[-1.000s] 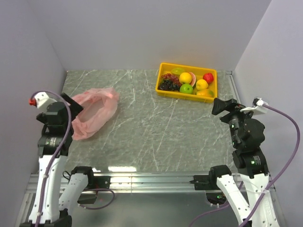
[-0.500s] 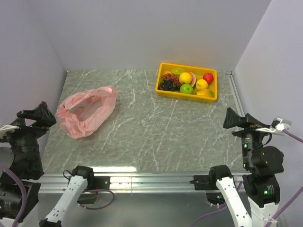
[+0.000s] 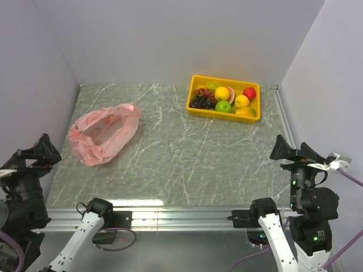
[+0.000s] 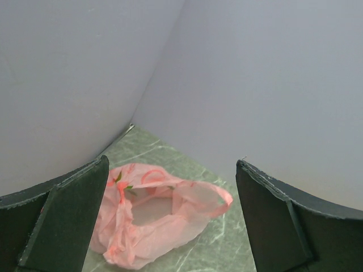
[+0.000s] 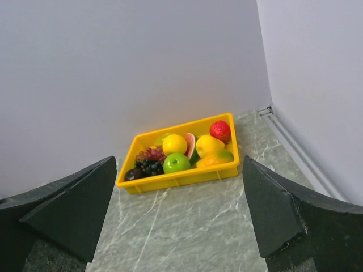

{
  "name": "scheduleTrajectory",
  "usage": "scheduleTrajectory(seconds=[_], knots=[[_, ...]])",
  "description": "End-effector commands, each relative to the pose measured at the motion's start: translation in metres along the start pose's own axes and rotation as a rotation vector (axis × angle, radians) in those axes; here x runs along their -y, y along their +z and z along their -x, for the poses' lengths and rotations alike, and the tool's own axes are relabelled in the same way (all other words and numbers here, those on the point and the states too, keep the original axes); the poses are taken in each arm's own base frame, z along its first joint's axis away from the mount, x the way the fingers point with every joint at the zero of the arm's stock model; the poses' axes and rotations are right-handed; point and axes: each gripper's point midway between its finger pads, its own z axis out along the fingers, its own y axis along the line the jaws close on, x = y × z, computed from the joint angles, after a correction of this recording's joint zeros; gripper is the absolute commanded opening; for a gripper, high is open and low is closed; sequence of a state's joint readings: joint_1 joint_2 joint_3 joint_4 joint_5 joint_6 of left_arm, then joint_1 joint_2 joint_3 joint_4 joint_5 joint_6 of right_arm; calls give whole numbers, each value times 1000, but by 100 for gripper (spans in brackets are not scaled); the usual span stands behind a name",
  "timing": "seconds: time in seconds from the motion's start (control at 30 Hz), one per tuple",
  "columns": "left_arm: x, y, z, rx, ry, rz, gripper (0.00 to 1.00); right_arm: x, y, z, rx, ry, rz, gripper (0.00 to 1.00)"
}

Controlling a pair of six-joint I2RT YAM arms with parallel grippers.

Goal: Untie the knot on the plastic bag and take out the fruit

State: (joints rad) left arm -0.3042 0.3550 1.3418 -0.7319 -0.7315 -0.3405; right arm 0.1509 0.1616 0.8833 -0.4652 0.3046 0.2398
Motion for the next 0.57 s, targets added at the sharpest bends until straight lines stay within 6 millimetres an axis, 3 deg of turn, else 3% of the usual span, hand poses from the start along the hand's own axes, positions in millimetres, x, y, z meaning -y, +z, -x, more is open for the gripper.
scheduleTrajectory(seconds=[0.0, 0.23, 0.53], knots=[[1, -6, 19, 93, -51, -50, 99, 1, 6, -2, -1, -17, -10, 98], [-3, -12, 25, 147, -79, -77, 99, -3, 11, -6, -23, -8, -2, 98], [-1, -7, 16, 135, -76, -81, 100, -8, 16, -13, -45, 9, 11, 98]])
